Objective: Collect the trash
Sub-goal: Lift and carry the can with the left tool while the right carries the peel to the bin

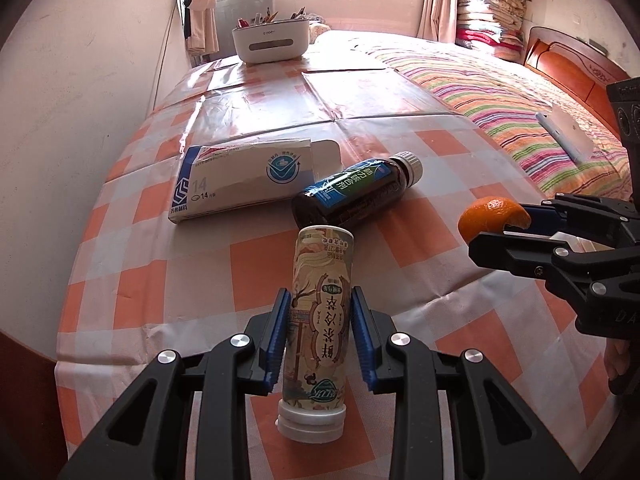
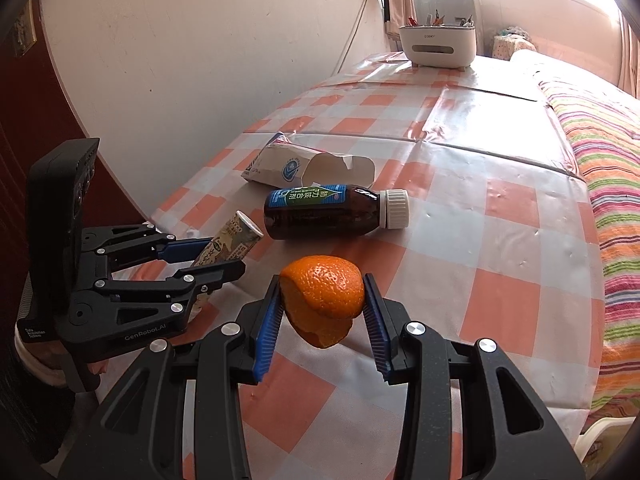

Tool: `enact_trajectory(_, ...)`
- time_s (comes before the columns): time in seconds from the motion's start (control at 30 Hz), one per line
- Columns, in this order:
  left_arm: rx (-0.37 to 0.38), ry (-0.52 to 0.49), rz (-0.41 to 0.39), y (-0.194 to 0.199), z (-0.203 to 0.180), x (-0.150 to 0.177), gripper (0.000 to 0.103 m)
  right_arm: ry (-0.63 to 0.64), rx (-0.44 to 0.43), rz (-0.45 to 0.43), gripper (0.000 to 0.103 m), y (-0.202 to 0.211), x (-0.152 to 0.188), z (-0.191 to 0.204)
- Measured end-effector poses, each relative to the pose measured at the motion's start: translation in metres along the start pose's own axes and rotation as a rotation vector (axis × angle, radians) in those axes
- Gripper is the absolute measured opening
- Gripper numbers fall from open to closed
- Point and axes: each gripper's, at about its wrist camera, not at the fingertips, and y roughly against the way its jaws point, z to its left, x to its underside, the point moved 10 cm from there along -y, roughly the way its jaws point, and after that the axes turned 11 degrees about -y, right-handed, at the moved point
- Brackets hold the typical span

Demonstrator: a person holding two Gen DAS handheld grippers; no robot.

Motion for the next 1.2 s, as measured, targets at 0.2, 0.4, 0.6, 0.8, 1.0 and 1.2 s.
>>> enact_trajectory(0.2, 0.010, 0.033, -0.039, 0.008, -0.015, -0.006, 0.029, -0.007, 0.004, -0.020, 0.038, 0.011, 0.002, -0.004)
enact_trajectory(0.4, 0.030, 0.033, -0.057, 0.014, -0.031, -0.015, 0.029, -0.021, 0.008, -0.052, 0.038, 0.027, 0.000, -0.013)
enact_trajectory(0.6, 0.053, 0.023, -0.065, 0.015, -0.045, -0.020, 0.029, -0.040, 0.013, -0.085, 0.038, 0.046, 0.000, -0.023)
enact_trajectory(0.8, 0.067, 0.017, -0.071, 0.016, -0.056, -0.026, 0.029, -0.063, 0.025, -0.101, 0.038, 0.058, 0.001, -0.035)
enact_trajectory(1.0, 0.095, 0.000, -0.094, 0.020, -0.075, -0.037, 0.029, -0.075, 0.040, -0.127, 0.038, 0.072, 0.003, -0.046)
enact_trajectory(1.2, 0.119, -0.030, -0.109, 0.022, -0.095, -0.047, 0.029, -0.093, 0.056, -0.149, 0.038, 0.086, 0.003, -0.059)
